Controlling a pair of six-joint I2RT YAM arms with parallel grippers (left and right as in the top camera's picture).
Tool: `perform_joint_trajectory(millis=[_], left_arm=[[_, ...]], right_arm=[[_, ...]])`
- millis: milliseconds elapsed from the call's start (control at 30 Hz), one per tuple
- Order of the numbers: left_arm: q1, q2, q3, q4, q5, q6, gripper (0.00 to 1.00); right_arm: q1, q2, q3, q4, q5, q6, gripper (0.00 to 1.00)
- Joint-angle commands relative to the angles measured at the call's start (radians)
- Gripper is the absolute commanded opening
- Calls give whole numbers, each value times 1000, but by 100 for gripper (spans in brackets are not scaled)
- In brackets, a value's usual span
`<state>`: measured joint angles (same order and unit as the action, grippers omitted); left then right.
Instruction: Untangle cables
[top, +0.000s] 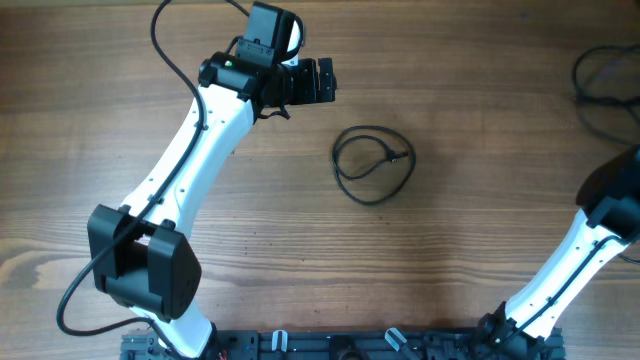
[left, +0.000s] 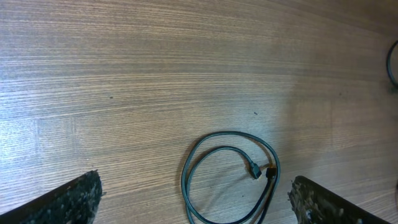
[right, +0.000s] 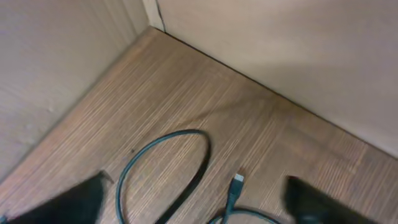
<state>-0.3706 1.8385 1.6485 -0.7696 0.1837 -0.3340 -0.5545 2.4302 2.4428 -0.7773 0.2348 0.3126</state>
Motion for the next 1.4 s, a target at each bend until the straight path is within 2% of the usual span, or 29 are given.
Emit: perform_joint_trajectory(millis=[0,100,200,267,500,633,733,800,967,1133,1367], left_arm=[[-1,-3,0,3,-2,16,99],[-1,-3,0,2,-2,16,99],[-1,-3,0,3,-2,16,99],[-1,-3,0,3,-2,17,99],[31,-31,9,45,-28,50,95],[101,-109,16,-20,-12,-18,95],[158,-166,16,-96,-9,-66,95],[204,-196,16,-145,-5,-79,96],[304,-213,16,-222,-5,-78,98],[357,-213,16,-262,-6,-78,98],[443,-213,16,-325,-47,-74,100]], right_arm=[[-19,-15,4,-8,-97,26,100],[-23,-50,5,-17,-249,-66,100],[-22,-99,5,-40,-526,-209,100],[-13,-130,5,-76,-637,-241,100],[100,-227,5,-322,-770,-320,100],[203,-241,5,-485,-877,-375,100],[286,-240,3,-603,-878,-428,98],[335,-240,3,-660,-824,-417,93],[485,-240,3,-774,-588,-294,90],[600,-240,3,-832,-542,-281,89],[737,-240,-67,-808,-512,-197,89]])
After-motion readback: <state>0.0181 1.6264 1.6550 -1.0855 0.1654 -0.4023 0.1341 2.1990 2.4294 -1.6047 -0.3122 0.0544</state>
